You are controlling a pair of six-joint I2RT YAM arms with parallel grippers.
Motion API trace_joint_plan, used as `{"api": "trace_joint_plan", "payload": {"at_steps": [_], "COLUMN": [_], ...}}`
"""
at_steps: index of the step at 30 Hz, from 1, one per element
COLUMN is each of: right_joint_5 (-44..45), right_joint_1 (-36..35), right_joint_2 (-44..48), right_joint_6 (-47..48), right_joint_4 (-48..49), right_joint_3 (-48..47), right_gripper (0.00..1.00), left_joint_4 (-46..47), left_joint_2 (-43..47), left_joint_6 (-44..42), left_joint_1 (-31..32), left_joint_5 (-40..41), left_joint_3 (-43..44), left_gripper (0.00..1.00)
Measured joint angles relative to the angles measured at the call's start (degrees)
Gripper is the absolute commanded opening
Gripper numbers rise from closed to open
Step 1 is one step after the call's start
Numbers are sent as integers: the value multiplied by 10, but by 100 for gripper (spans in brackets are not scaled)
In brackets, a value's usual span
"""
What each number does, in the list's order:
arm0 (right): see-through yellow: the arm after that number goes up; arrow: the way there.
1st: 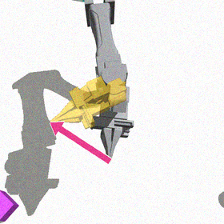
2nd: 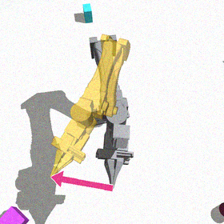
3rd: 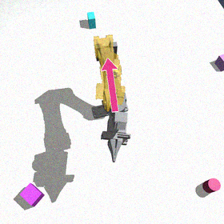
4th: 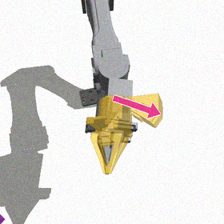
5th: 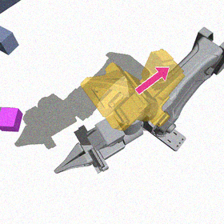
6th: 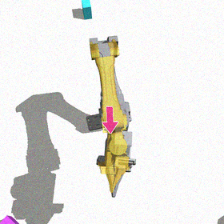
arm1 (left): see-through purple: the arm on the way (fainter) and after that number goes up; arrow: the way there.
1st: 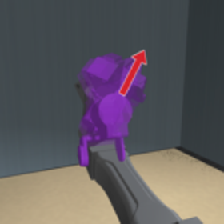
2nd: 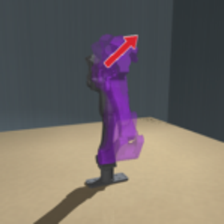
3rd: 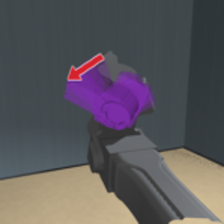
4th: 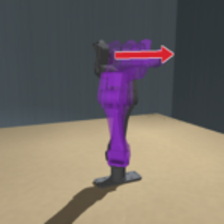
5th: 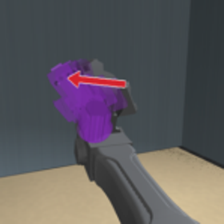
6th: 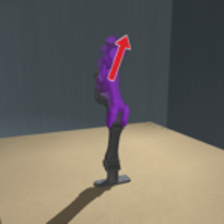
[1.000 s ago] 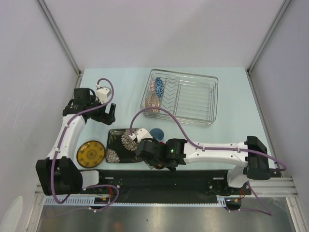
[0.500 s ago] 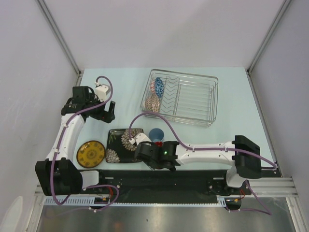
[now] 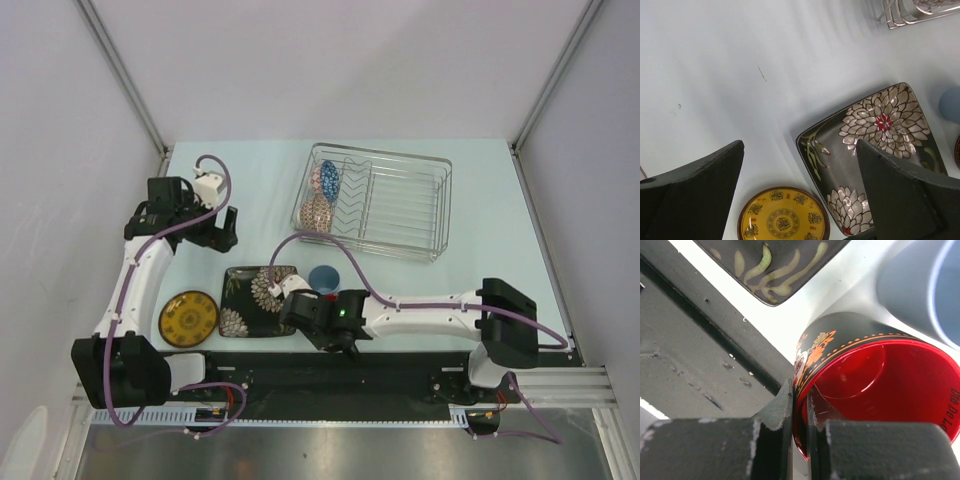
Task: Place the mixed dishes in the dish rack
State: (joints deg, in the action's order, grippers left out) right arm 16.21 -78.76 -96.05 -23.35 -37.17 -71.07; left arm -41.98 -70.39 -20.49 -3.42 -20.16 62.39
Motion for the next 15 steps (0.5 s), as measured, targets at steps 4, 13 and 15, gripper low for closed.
{"api": "trace_joint_plan", "payload": {"at_steps": [4,13,15], "right_joint_5": [-56,-192,-197], "right_joint_1": [34,219,258], "right_joint_2": [73,371,422], "right_joint_6": [-22,-72,-77], "right_joint_4": [-10,78,141], "right_joint_3": [21,31,31], "right_gripper": [0,0,0], "left_joint_4": [-17,-54,-53], "left_joint_2": [0,3,8], "left_joint_6": [15,85,113], "left_joint_1": [0,-1,-2], "left_joint_5": [-6,-115,-170], "left_joint_3": [33,181,210], "left_gripper": [100,99,97]}}
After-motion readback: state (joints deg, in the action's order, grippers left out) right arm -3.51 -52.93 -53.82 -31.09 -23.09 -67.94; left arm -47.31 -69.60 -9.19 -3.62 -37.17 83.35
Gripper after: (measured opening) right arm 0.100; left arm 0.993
